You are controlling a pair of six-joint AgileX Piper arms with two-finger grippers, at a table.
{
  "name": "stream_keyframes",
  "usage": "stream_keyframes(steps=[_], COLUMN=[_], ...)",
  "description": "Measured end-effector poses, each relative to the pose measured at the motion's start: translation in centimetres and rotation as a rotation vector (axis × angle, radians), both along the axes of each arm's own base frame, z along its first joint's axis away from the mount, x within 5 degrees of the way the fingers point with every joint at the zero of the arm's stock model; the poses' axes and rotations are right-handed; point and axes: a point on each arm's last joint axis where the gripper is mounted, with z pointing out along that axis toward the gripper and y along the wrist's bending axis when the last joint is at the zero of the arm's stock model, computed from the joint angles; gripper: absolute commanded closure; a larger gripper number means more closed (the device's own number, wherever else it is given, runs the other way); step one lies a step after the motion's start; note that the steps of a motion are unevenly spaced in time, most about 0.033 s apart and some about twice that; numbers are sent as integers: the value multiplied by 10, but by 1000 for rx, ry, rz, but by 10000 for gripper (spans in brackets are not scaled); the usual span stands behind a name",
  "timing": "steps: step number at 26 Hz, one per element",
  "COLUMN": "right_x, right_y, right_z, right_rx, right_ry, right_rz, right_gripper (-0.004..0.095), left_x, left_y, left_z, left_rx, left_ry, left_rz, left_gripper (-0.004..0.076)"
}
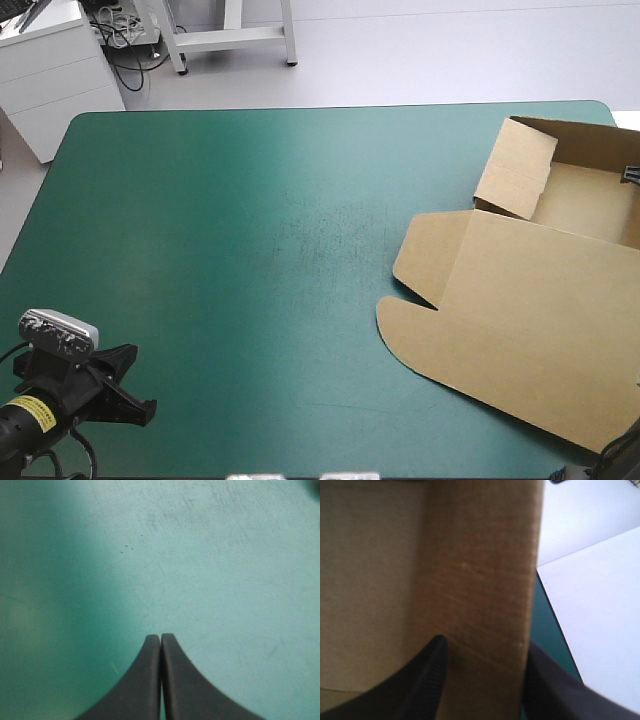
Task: Fold the box
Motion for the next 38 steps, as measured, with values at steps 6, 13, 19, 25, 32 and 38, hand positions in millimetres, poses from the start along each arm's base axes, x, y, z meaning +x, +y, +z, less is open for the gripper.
stream_keyframes(steps=[6, 13, 19, 25, 32, 38], right_x=[-3, -53, -111, -162, -245, -307], right_y=[-2, 47, 116, 170, 199, 198], right_z=[3, 96, 140, 150, 136, 93], right_rx=[-16, 26, 43, 47, -48, -105], right_ry=[35, -221, -366, -476, -622, -741], right_rz=[-14, 53, 227, 435, 688, 745], right_gripper=[238, 778, 931, 931, 931, 931], left_x=[0, 0, 0, -1, -4, -10], left_y=[0, 0, -1, -3, -8, -7], left_z=[0, 0, -1, -1, -1, -5], left_rx=[-1, -2, -9, -36, -87, -98], left_ry=[0, 4, 8, 21, 45, 20], left_rz=[0, -1, -4, -16, -39, -70], left_gripper=[756, 756, 756, 756, 756, 756])
